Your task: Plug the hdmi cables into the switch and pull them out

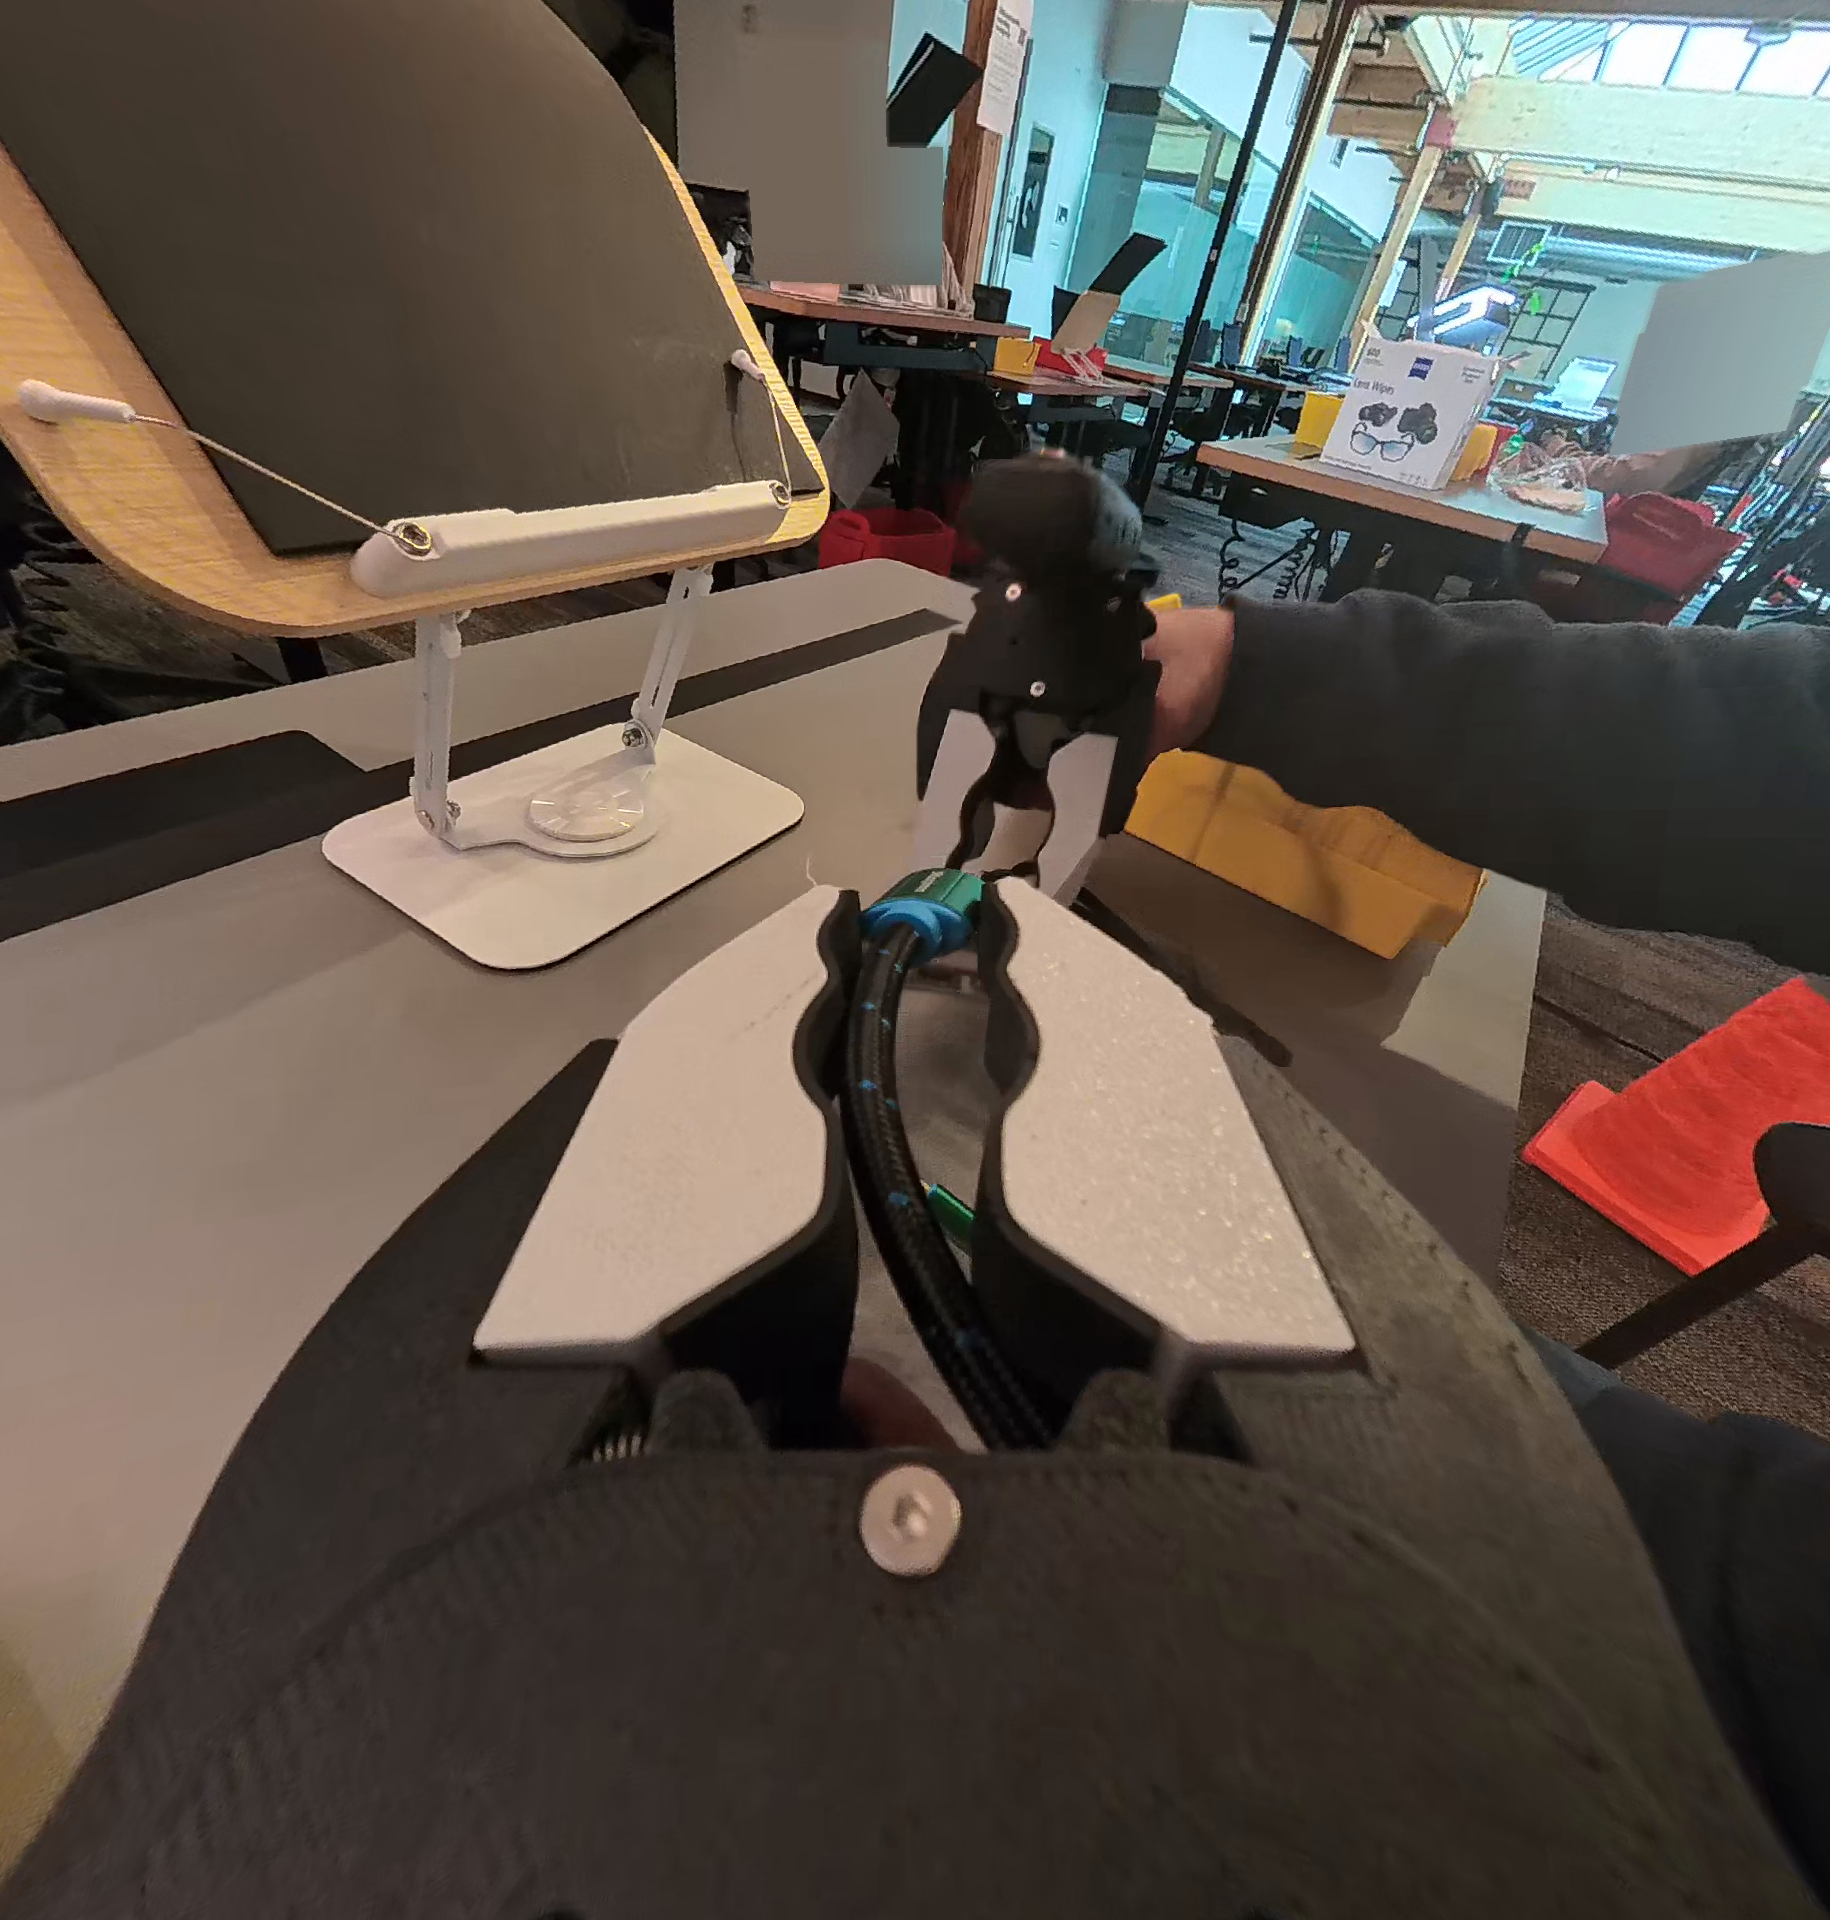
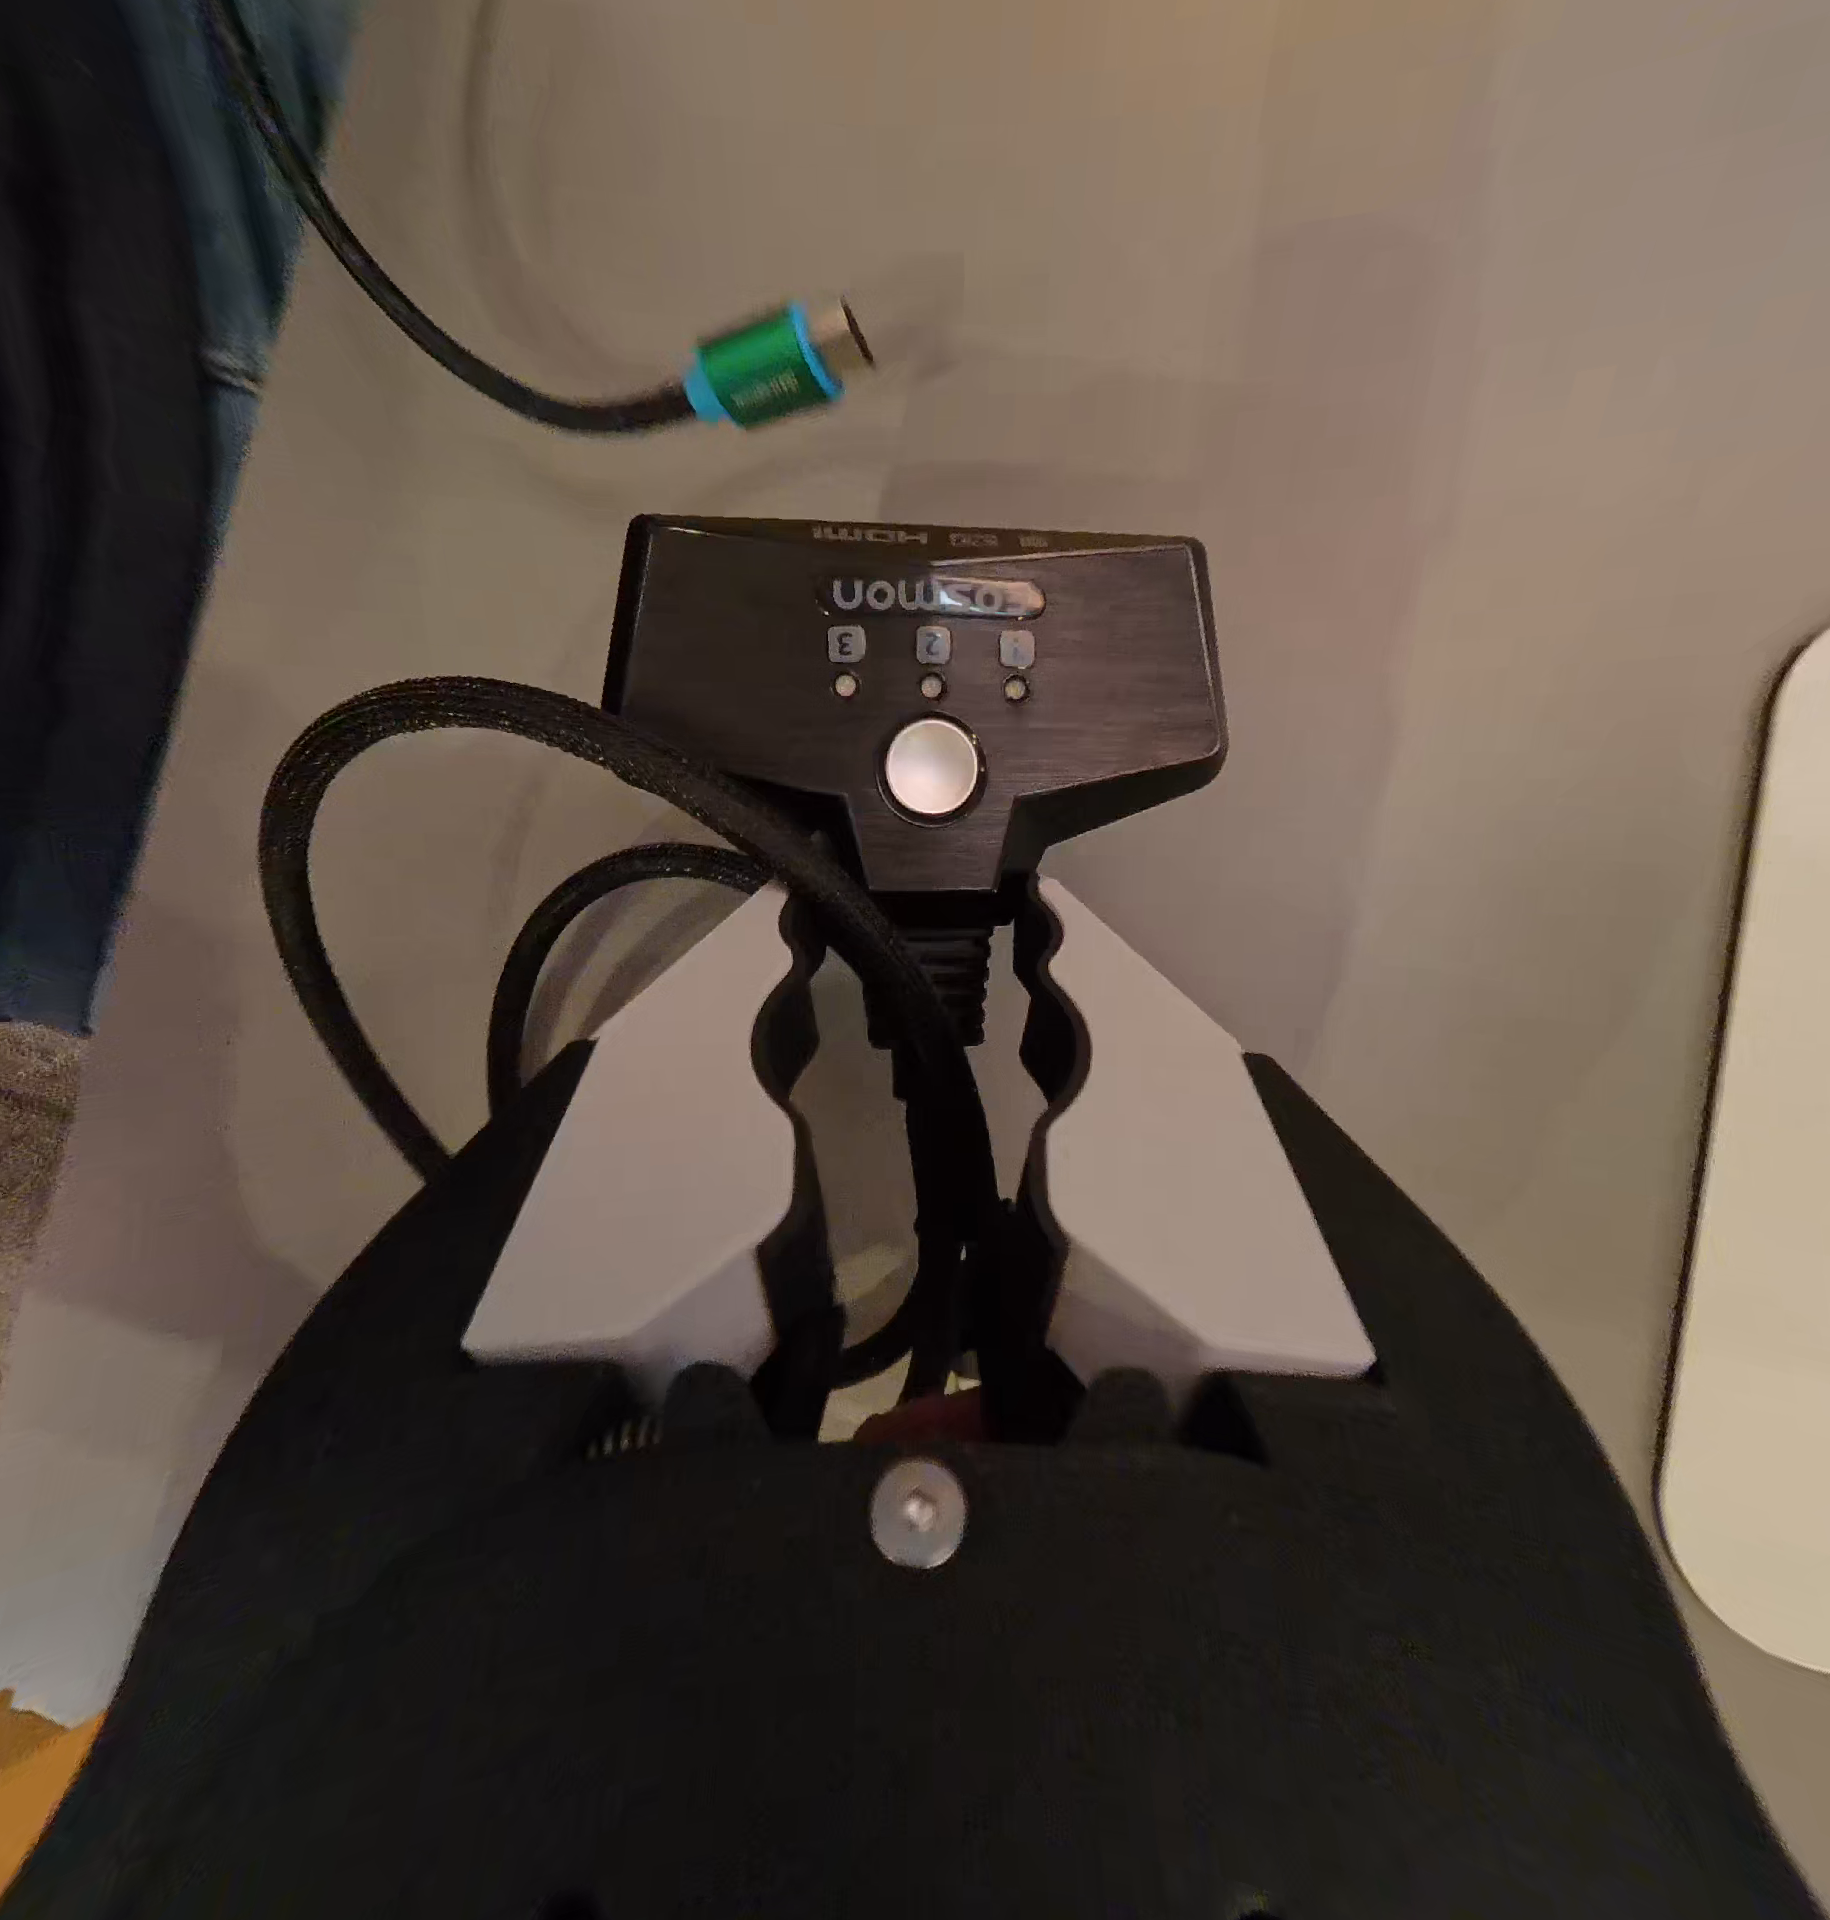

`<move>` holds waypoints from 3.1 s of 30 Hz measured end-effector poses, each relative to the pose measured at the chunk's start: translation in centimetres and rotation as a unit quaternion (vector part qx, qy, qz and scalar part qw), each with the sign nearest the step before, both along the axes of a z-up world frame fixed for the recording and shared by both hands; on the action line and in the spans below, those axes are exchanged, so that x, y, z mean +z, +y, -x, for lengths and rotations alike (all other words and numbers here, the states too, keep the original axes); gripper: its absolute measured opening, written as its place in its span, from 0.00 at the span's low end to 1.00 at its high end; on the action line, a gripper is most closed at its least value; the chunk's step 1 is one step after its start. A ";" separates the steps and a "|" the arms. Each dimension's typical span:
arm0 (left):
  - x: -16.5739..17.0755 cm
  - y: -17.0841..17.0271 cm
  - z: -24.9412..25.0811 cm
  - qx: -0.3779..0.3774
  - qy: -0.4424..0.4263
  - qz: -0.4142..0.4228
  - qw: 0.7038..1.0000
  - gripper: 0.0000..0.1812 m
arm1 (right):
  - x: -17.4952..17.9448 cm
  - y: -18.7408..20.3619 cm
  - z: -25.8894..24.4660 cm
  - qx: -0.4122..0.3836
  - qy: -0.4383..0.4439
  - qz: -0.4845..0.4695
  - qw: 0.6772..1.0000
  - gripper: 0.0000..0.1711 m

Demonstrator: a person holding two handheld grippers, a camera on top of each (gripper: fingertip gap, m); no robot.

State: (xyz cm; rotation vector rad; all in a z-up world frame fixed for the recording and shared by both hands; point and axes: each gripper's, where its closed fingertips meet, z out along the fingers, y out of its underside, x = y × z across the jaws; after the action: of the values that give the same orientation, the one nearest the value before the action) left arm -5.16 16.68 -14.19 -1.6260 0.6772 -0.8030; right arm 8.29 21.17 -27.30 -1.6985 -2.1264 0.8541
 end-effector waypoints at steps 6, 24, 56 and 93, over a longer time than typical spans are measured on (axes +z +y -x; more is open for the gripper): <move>0.5 -0.2 -0.3 -0.005 -0.005 -0.009 1.000 0.12 | 4.9 -2.0 1.8 0.023 0.072 0.005 0.997 0.20; -0.5 -0.6 -1.0 -0.014 0.023 -0.017 0.999 0.11 | 0.2 -3.6 2.1 0.030 -0.065 -0.087 0.994 0.20; -1.1 -0.2 -0.2 -0.006 0.031 -0.013 0.999 0.12 | -5.9 -5.1 4.2 -0.004 -0.221 -0.058 0.974 0.79; -0.9 -0.2 -0.7 -0.019 0.027 -0.023 0.999 0.12 | 5.8 -5.3 6.9 0.020 0.081 0.041 0.996 0.63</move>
State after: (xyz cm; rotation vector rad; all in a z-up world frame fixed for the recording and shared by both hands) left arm -4.47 16.50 -15.14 -1.6029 0.7612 -0.7676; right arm 1.42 15.89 -21.53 -1.5719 -2.0489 1.0648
